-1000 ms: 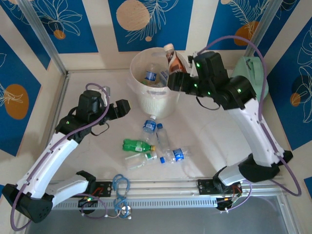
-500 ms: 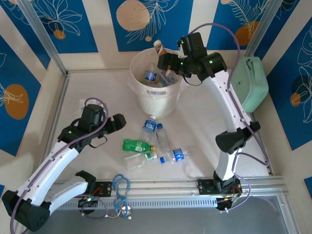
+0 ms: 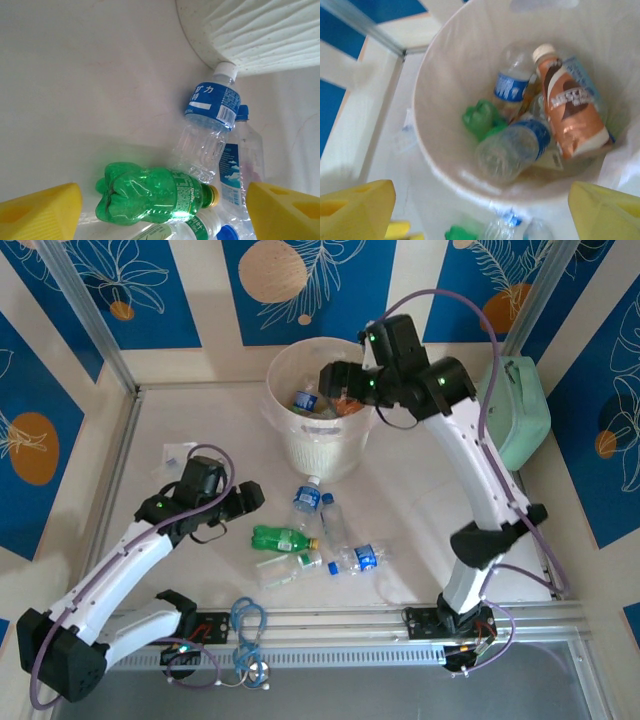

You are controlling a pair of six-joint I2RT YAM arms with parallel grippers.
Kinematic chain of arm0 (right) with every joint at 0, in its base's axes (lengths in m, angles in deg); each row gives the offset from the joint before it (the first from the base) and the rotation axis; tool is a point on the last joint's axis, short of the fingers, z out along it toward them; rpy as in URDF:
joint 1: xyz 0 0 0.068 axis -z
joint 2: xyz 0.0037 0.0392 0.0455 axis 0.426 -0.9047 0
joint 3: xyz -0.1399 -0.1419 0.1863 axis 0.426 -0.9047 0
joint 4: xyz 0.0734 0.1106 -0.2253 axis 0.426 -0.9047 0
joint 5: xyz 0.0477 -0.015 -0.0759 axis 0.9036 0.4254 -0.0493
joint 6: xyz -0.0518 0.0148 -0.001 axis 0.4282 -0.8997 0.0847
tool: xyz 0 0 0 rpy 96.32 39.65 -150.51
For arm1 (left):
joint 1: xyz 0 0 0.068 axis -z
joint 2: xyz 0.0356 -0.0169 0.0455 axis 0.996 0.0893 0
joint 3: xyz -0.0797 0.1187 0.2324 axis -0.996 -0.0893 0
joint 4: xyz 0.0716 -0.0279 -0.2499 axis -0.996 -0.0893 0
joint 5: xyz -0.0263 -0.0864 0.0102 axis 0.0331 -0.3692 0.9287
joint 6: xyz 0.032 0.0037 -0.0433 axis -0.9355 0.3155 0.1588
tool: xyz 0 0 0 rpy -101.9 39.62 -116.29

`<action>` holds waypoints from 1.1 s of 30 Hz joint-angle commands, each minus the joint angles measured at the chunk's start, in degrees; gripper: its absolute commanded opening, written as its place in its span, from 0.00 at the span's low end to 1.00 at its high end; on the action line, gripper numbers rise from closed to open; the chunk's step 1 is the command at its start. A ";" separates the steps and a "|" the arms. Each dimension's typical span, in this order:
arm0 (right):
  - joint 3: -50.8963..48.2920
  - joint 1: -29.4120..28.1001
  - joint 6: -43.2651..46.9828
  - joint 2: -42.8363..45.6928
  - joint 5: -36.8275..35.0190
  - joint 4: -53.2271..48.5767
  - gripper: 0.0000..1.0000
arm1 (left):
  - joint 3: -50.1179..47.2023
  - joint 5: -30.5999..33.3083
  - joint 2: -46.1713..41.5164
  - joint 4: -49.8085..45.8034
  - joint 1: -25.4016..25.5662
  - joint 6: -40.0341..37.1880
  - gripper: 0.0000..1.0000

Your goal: Put the plastic bottles in the bin

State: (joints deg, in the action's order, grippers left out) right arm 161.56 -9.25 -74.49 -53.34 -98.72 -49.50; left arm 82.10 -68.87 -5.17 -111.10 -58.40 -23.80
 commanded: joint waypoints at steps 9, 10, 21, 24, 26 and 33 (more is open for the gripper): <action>-36.03 -14.57 -4.64 26.93 -8.82 4.09 0.90 | -3.76 0.83 -1.28 -3.11 1.40 10.08 0.80; -38.69 -14.92 -6.22 28.01 -8.83 3.51 0.90 | -3.76 1.09 -1.32 -3.33 1.83 10.03 0.80; -63.50 -17.36 -32.42 34.38 -8.88 -3.99 0.89 | -3.04 1.10 1.86 -2.00 7.04 7.35 0.80; -67.73 -18.91 -41.86 34.59 -7.80 -4.49 0.90 | -1.49 2.48 1.96 -2.27 7.09 6.27 0.80; -69.63 -19.58 -47.73 33.94 -7.51 -5.18 0.90 | -0.16 3.32 1.96 -2.55 7.09 4.93 0.81; -77.26 -12.89 -54.59 33.02 -0.95 3.55 0.84 | 2.68 2.93 2.74 -2.39 7.12 2.12 0.80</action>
State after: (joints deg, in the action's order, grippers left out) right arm 86.96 -25.51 -122.56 -20.19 -103.66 -49.76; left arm 82.89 -66.88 -2.96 -112.74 -51.69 -19.45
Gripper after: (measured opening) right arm 0.852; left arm 0.805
